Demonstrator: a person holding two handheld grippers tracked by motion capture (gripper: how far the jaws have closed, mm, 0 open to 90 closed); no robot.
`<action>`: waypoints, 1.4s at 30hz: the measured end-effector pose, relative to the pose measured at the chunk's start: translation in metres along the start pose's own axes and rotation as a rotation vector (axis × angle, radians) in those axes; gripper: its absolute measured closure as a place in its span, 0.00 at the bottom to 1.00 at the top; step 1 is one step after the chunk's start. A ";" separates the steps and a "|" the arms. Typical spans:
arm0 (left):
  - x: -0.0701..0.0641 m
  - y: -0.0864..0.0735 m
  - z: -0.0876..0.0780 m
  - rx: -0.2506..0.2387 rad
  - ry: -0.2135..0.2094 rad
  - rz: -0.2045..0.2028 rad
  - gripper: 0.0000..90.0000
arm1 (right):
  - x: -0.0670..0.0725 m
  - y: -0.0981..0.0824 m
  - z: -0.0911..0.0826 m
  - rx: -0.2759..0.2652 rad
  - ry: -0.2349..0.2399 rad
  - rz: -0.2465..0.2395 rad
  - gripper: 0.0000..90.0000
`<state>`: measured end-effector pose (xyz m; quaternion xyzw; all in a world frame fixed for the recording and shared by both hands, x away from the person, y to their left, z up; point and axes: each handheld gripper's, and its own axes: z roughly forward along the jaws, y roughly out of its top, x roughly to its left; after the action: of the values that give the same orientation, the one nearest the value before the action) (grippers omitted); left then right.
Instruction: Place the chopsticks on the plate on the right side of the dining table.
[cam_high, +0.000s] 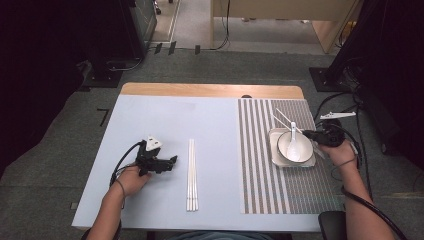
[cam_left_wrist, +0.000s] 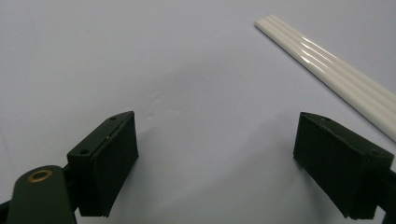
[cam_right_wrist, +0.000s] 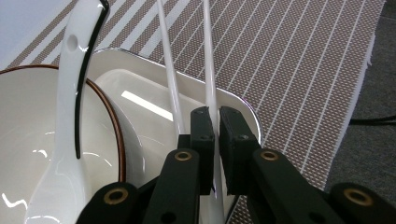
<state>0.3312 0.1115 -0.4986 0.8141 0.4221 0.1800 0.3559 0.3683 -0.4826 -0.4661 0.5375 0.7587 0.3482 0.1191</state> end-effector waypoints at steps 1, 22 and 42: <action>0.000 0.000 0.000 0.000 0.000 0.000 0.15 | 0.000 0.000 0.000 0.002 0.003 0.002 0.94; 0.000 0.000 0.000 0.000 0.000 0.000 0.15 | -0.004 -0.007 -0.004 0.008 0.017 0.021 0.91; 0.000 0.000 0.000 0.000 -0.002 0.000 0.15 | -0.005 0.016 0.016 -0.042 -0.032 0.072 1.00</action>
<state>0.3312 0.1117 -0.4986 0.8143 0.4217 0.1793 0.3562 0.3912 -0.4778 -0.4680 0.5672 0.7295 0.3595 0.1298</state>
